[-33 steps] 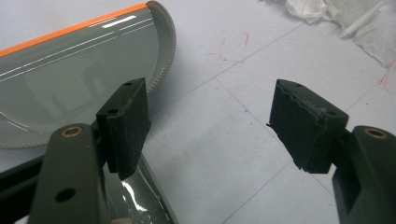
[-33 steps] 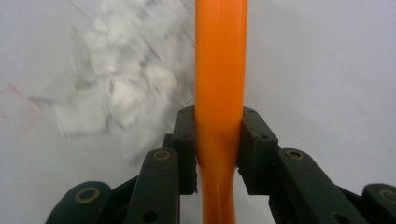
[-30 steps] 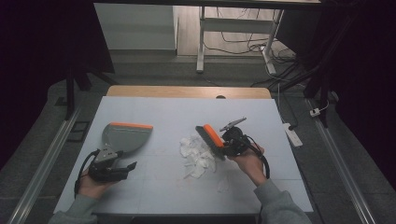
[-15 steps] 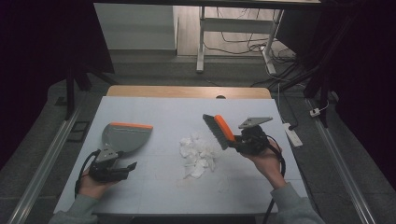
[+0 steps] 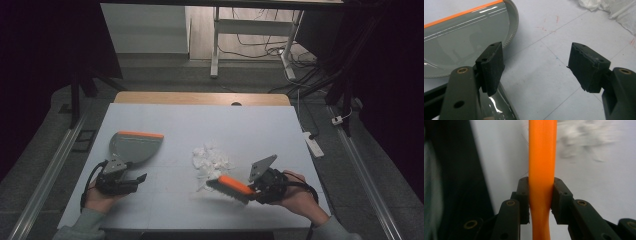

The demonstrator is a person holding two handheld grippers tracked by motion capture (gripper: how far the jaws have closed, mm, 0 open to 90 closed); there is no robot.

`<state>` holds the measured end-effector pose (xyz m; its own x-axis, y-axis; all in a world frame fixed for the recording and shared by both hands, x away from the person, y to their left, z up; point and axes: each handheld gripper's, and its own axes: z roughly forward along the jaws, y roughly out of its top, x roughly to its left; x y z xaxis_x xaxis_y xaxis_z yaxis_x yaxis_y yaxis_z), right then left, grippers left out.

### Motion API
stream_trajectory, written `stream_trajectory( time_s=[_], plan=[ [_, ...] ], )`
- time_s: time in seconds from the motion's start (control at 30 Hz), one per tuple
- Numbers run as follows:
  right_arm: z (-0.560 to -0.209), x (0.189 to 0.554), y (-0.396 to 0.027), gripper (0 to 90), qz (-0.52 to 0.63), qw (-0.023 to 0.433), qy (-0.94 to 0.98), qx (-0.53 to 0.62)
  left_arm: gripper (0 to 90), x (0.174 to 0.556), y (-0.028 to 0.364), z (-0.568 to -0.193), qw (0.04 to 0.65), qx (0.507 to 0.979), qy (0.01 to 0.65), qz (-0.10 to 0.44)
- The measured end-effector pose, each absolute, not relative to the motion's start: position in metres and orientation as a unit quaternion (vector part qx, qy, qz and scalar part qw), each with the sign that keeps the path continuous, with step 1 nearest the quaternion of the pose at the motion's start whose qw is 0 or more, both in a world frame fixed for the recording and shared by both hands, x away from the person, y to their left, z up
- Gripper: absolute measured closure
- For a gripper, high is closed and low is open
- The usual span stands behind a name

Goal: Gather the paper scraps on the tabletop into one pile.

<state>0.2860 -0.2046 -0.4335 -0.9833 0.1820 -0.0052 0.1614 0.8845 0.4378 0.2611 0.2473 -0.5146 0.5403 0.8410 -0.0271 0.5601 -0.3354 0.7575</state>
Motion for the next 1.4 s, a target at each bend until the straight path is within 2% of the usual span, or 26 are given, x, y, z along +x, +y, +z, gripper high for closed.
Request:
stream_trajectory(
  time_s=[0.1,0.27,0.5,0.77,0.9,1.2,1.4],
  plan=[
    [-0.441,0.281,-0.201,70.6,0.195,0.01,0.979,0.066,29.5,0.261,0.247,-0.515,0.371,0.796,0.44,0.188],
    [-0.446,0.29,-0.186,70.6,0.18,0.062,0.98,0.058,29.5,0.262,0.246,-0.516,0.369,0.797,0.44,0.188],
    [-0.452,0.327,-0.159,70.6,0.188,0.078,0.978,0.052,29.5,0.261,0.249,-0.517,0.373,0.794,0.442,0.185],
    [-0.45,0.343,-0.142,70.6,0.209,0.114,0.97,0.041,29.6,0.261,0.248,-0.517,0.372,0.795,0.441,0.184],
    [-0.445,0.342,-0.144,70.6,0.229,0.128,0.964,0.049,29.6,0.261,0.248,-0.517,0.373,0.795,0.441,0.184],
    [-0.415,0.343,-0.174,70.5,0.321,0.124,0.932,0.11,29.6,0.262,0.247,-0.517,0.371,0.797,0.44,0.184],
    [-0.415,0.349,-0.184,70.5,0.326,0.145,0.92,0.164,29.6,0.262,0.248,-0.517,0.371,0.797,0.44,0.184]
  ],
)
